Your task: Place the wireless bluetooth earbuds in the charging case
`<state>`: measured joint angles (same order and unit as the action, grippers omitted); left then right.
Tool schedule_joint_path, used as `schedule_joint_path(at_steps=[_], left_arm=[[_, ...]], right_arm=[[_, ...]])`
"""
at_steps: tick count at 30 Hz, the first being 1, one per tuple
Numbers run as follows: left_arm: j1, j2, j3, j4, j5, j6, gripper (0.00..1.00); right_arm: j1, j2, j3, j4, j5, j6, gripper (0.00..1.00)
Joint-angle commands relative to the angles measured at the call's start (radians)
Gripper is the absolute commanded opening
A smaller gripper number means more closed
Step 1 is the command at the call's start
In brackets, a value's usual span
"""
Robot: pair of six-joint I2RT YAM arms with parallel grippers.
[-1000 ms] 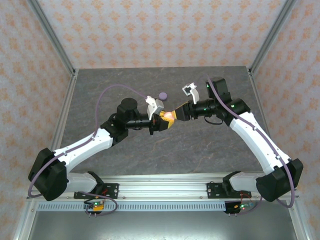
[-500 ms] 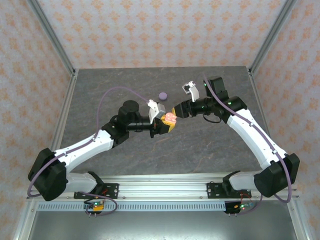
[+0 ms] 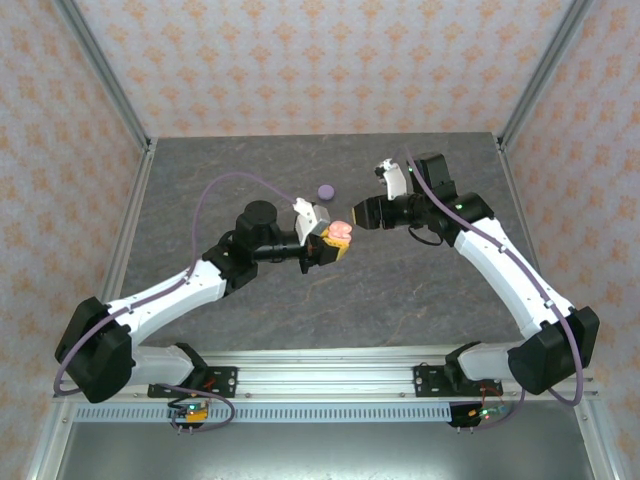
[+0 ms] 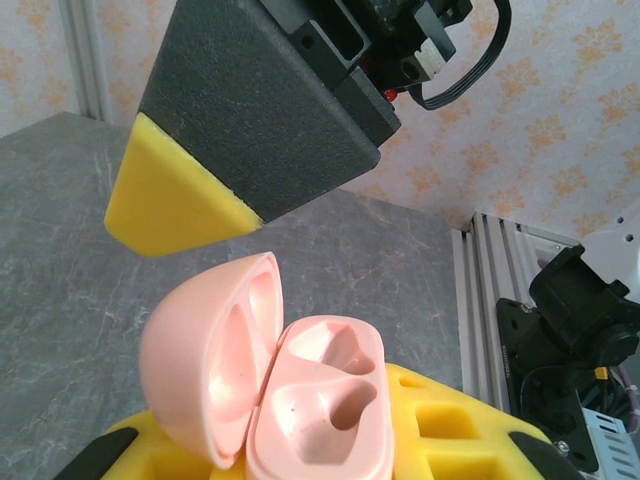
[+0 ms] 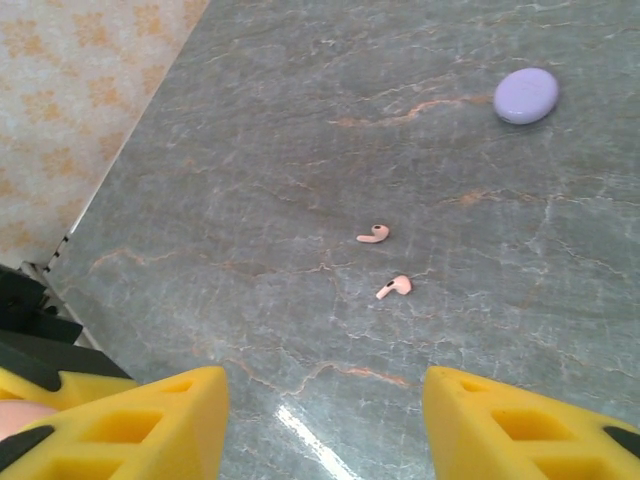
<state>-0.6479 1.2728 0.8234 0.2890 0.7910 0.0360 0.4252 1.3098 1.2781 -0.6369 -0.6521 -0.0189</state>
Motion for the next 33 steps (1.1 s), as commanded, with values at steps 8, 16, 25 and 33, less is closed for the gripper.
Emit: schedule_joint_path(at_steps=[8, 16, 25, 33], left_arm=[[0.0, -0.062, -0.061, 0.067, -0.089, 0.038, 0.08], [0.001, -0.086, -0.11, 0.11, -0.094, 0.014, 0.08], [0.011, -0.162, -0.154, 0.079, -0.115, 0.009, 0.08], [0.052, -0.188, -0.191, 0.121, -0.077, -0.044, 0.08]], right_arm=[[0.003, -0.01, 0.011, 0.004, 0.168, 0.038, 0.57], [0.003, 0.115, -0.024, 0.028, 0.107, 0.088, 0.55], [0.004, 0.282, -0.086, 0.192, -0.027, 0.243, 0.44], [0.054, 0.436, -0.054, 0.243, -0.016, 0.336, 0.41]])
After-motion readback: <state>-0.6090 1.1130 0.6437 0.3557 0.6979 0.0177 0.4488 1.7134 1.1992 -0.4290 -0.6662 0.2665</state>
